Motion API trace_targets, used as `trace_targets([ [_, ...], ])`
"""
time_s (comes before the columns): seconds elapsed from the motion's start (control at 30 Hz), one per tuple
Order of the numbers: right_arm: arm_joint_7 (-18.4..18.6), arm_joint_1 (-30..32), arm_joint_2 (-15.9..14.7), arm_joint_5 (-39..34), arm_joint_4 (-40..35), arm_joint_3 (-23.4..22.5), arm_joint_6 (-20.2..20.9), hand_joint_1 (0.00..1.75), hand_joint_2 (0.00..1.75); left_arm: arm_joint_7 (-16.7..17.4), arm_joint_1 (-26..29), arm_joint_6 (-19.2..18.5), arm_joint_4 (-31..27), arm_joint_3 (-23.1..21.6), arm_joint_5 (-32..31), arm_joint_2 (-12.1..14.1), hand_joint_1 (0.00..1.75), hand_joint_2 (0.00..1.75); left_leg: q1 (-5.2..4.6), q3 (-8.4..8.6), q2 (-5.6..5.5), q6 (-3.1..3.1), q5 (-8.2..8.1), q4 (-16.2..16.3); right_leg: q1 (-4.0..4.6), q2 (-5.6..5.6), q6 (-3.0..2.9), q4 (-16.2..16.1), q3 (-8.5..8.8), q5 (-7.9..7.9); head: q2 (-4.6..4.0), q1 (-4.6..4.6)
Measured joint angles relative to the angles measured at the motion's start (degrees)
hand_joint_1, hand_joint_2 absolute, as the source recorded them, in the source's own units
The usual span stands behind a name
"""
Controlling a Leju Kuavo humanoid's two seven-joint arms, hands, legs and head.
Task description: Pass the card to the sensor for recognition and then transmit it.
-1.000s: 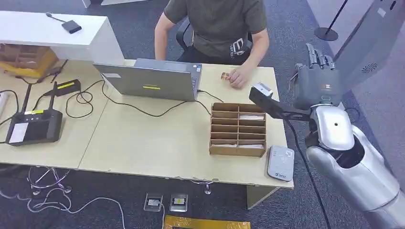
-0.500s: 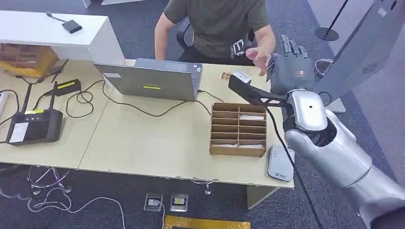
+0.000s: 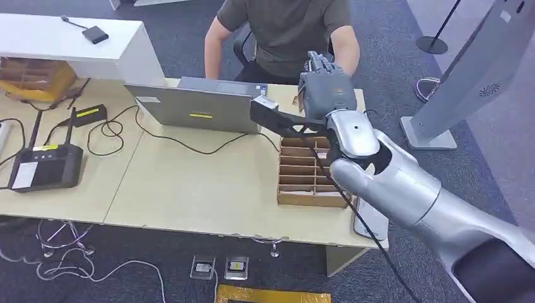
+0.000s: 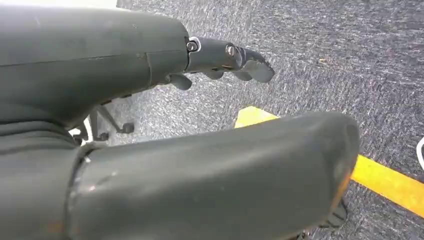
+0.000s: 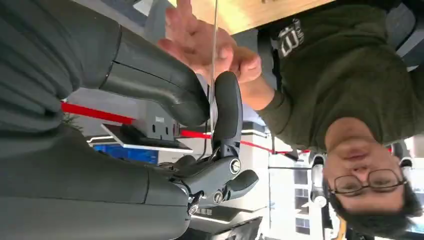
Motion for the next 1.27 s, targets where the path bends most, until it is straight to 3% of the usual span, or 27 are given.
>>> trace_targets([
  [0.23, 1.1, -3.2, 1.7, -3.5, 4.0, 5.7, -0.4, 1.75, 1.75, 0.0, 0.1, 0.4, 0.0, 1.1, 0.4, 0.0, 0.0, 0.0, -0.01, 0.01, -0.01, 0.0, 0.0, 0.0, -0.01, -0.01, 0.0, 0.0, 0.0, 0.0, 0.0, 0.0],
  [0.6, 1.8, -6.8, 1.0, -8.6, 6.6, 12.5, -1.2, 1.75, 1.75, -0.2, 0.2, 0.4, 0.0, 1.4, 0.0, 0.0, 0.0, 0.0, 0.0, 0.02, 0.0, 0.0, 0.0, 0.0, 0.0, 0.03, 0.0, 0.0, -0.03, 0.0, 0.0, 0.0],
  [0.63, 1.9, -7.1, 0.8, -9.0, 6.8, 13.3, -1.3, 1.62, 1.75, -0.3, 0.2, 0.3, 0.0, 1.4, -0.1, 0.0, 0.0, 0.0, 0.0, 0.02, 0.0, 0.0, 0.0, 0.0, 0.0, 0.03, 0.0, 0.0, -0.03, 0.0, 0.0, -0.02],
  [0.67, 1.9, -7.3, 0.6, -9.4, 6.9, 13.9, -1.4, 1.33, 1.75, -0.4, 0.2, 0.3, 0.0, 1.5, -0.1, 0.0, 0.0, 0.0, -0.01, 0.03, 0.0, 0.0, 0.0, 0.0, 0.0, 0.03, 0.0, 0.0, -0.02, 0.0, 0.0, 0.0],
  [0.73, 1.9, -7.5, 0.3, -9.7, 7.2, 14.9, -1.6, 0.0, 1.75, -0.4, 0.2, 0.2, 0.0, 1.5, -0.1, 0.0, 0.0, 0.0, -0.01, 0.02, 0.0, 0.0, 0.0, 0.0, -0.01, 0.03, 0.0, 0.0, -0.03, 0.0, 0.0, 0.0],
  [0.8, 1.9, -7.6, 0.1, -9.6, 7.2, 15.9, -2.6, 0.0, 1.75, -0.4, 0.3, 0.1, 0.0, 1.5, -0.1, 0.0, 0.0, 0.0, -0.01, 0.03, 0.02, 0.0, 0.0, 0.0, -0.01, 0.09, 0.0, 0.0, -0.03, 0.01, 0.0, 0.0],
  [0.83, 1.9, -7.6, 0.1, -9.4, 7.2, 16.3, -3.2, 0.0, 0.0, -0.4, 0.3, 0.1, 0.0, 1.5, 0.0, 0.0, 0.0, 0.0, -0.01, 0.03, 0.02, 0.0, 0.0, 0.0, -0.01, 0.1, 0.0, 0.0, -0.03, 0.01, 0.0, -0.02],
  [1.27, 1.6, -7.8, 0.1, -12.1, 7.7, 21.0, -8.4, 0.0, 0.0, -0.4, 0.3, 0.3, 0.0, 1.5, 0.4, -0.1, 0.0, 0.0, 0.0, 0.04, 0.02, 0.0, 0.0, 0.0, 0.0, 0.1, 0.0, 0.0, -0.03, 0.01, 0.0, -0.02],
])
